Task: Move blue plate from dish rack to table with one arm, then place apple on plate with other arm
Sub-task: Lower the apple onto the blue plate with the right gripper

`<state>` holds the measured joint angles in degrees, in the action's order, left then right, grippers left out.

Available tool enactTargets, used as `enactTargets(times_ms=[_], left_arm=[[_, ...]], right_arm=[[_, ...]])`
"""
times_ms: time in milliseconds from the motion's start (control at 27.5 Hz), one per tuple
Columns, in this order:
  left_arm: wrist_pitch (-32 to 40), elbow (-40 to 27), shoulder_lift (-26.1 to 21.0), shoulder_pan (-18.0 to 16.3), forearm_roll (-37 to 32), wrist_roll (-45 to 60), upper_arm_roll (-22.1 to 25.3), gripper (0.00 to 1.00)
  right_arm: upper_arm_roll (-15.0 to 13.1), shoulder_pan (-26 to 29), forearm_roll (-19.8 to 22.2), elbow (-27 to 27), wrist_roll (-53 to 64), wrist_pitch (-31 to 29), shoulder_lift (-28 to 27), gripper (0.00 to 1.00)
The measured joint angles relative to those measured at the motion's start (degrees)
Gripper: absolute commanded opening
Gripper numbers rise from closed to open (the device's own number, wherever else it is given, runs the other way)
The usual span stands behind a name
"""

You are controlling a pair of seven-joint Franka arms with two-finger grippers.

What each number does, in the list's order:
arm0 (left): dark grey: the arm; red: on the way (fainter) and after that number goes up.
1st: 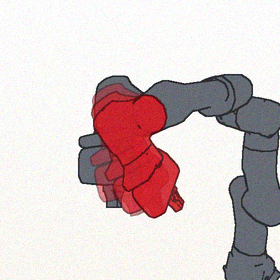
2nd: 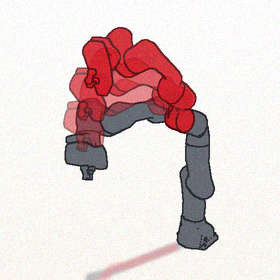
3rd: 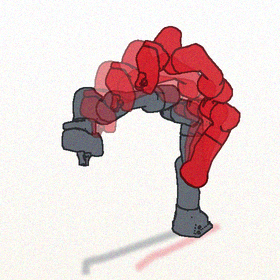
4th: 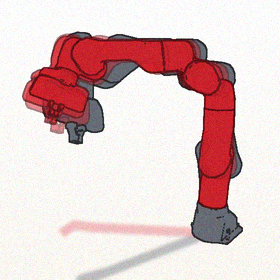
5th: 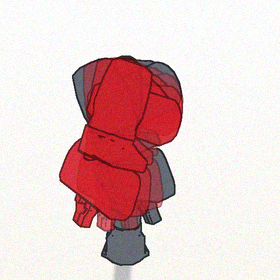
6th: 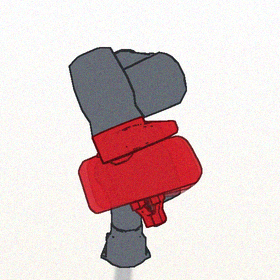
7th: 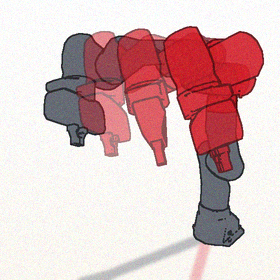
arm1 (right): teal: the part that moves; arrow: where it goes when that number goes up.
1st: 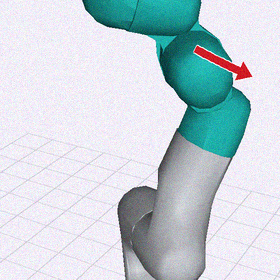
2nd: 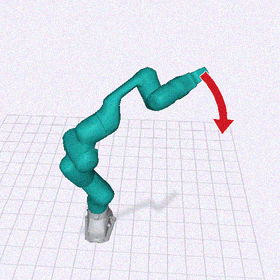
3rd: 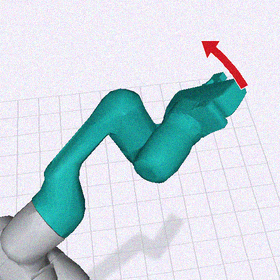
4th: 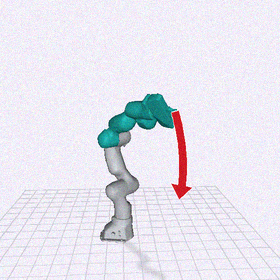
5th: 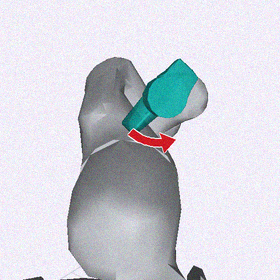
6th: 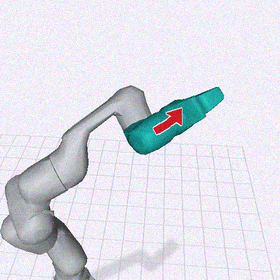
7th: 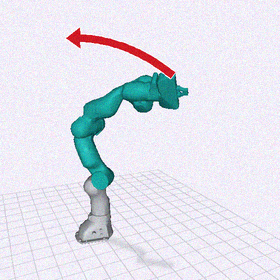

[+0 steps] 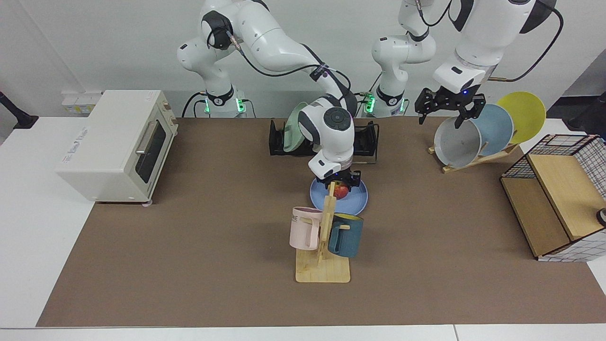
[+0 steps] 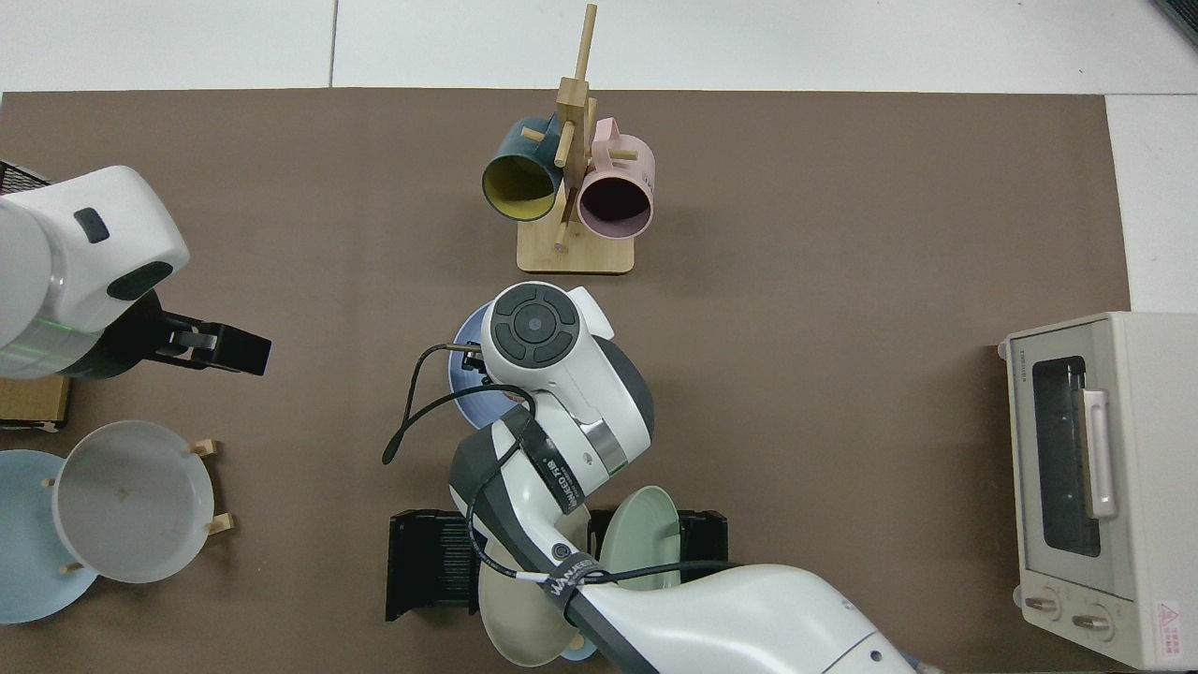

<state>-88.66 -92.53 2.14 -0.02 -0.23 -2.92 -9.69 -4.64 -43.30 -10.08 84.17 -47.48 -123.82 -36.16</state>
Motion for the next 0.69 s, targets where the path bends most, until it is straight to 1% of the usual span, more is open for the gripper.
enactTargets(times_ms=[218,401,510,692], left_arm=[[0.02,0.0,0.01,-0.16,0.0,0.01,-0.02,1.0],[0.04,0.0,0.02,-0.4,0.0,0.01,0.03,1.0],[0.05,0.0,0.02,-0.63,0.0,0.01,0.09,1.0],[0.07,0.0,0.02,-1.41,0.0,0.01,0.16,1.0]], right_arm=[[-1.49,0.17,0.0,-1.6,0.26,3.13,1.41,1.0],[-3.58,1.18,0.01,-2.46,4.18,6.1,4.96,1.0],[-3.97,2.98,0.04,-2.55,7.88,7.17,7.98,1.0],[-4.37,7.79,0.96,-1.66,17.86,10.33,13.14,1.0]])
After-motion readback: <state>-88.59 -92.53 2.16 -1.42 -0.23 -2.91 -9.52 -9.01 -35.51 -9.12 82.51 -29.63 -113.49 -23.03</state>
